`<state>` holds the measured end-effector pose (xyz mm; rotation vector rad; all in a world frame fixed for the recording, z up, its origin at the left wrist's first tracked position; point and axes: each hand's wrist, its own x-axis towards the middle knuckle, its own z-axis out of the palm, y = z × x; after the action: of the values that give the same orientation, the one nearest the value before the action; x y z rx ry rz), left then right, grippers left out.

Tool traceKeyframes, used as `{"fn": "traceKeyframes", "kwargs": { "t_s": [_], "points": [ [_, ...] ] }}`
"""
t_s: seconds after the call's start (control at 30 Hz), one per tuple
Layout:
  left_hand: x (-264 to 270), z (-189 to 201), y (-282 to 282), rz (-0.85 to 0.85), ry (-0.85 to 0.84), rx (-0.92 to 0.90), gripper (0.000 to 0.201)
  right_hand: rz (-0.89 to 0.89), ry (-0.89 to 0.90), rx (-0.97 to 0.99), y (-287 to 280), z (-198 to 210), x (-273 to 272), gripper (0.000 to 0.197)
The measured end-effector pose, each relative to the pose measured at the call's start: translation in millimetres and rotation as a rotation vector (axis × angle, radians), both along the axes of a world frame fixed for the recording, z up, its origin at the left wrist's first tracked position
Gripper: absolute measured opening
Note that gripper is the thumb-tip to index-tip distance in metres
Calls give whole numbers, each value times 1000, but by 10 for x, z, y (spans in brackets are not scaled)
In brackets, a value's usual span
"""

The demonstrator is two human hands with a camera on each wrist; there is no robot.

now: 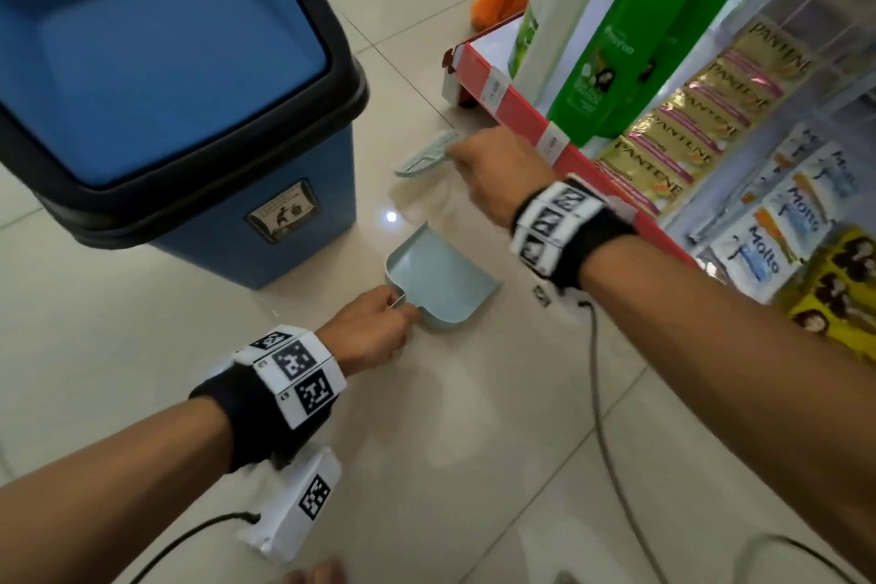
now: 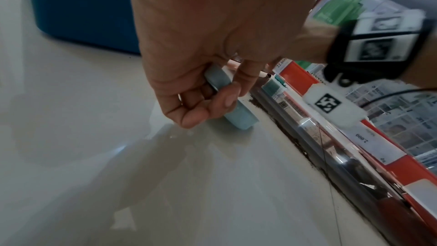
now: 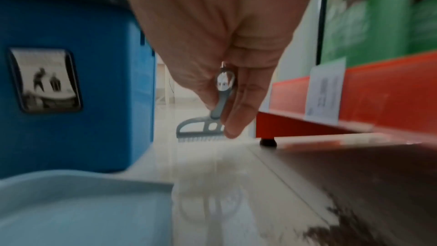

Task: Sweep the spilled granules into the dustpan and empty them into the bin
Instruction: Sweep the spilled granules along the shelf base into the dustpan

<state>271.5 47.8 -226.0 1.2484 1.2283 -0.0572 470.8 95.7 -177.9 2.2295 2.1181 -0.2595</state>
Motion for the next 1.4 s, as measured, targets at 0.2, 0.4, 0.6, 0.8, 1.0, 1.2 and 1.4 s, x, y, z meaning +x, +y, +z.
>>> {"fn": "traceKeyframes", "kwargs": {
  "t_s": [0.2, 0.4, 0.6, 0.8, 1.0, 1.2, 1.4],
  "points": [
    [-8, -11, 6, -55, 53, 207, 37, -147, -40, -189, -342, -69, 146, 29],
    [65, -57, 101, -21, 37, 246, 35, -222, 26, -48, -389, 88, 405, 18],
    [213, -92, 132, -37, 28, 269, 44, -222, -83, 77, 67, -118, 168, 27],
    [125, -128, 133, -59, 48, 291, 34, -241, -119, -85, -251, -198, 258, 33],
    [12, -123, 172, -41, 91, 296, 18, -264, -179, -222, -679, 78, 510, 19],
    [15, -99, 65, -45, 90, 284, 30, -164, -130, 22, -366, 73, 304, 14],
    [-104, -57, -131, -70, 107, 265, 34, -29, 16, -129, -502, -192, 381, 31]
  ]
}}
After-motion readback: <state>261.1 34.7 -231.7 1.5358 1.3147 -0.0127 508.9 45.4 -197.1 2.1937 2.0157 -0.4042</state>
